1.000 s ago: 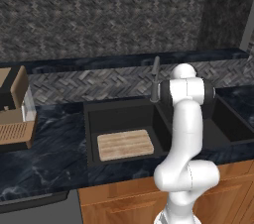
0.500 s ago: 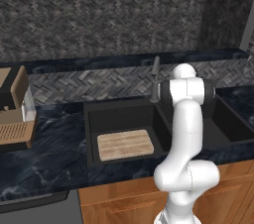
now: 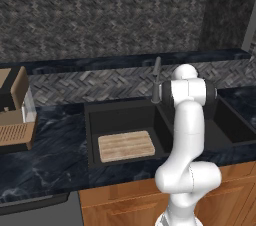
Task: Turn on the sink faucet with hot water and rinse the cutting board for ten seconds, then turn off the faucet. Push the cutting board to reach the water if necessary.
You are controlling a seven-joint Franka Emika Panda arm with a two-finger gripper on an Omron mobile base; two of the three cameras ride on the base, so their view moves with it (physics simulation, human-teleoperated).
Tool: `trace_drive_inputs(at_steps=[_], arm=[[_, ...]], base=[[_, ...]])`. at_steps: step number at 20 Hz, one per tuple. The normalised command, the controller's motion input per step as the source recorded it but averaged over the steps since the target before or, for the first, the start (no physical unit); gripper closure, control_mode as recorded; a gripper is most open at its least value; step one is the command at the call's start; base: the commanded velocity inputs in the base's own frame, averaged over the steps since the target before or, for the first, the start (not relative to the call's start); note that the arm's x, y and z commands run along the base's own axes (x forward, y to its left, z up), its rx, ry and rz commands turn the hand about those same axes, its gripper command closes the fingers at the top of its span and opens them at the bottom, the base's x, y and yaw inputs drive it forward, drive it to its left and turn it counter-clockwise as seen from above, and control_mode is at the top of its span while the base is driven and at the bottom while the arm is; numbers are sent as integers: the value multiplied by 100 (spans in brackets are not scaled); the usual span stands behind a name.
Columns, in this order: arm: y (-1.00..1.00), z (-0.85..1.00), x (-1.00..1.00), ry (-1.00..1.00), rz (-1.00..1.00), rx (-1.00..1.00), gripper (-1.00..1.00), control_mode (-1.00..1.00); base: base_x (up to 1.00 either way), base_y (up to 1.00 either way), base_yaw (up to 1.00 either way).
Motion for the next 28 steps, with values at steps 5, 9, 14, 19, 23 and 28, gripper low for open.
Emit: trace_drive_inputs(at_steps=[5,9,14,19,23,28], arm=[[0,0,0,0,0,0,100,-100],[-9,0,0,0,0,0,100,-100],[-18,0,0,0,0,0,100,-100],[-33,0,0,0,0,1,100,-100],[-31,0,-1,0,0,0,100,-100],[-31,0,-6,0,0,0,100,-100]], base=[[0,0,0],[0,0,0],[0,0,0],[0,0,0],[0,0,0],[0,0,0]])
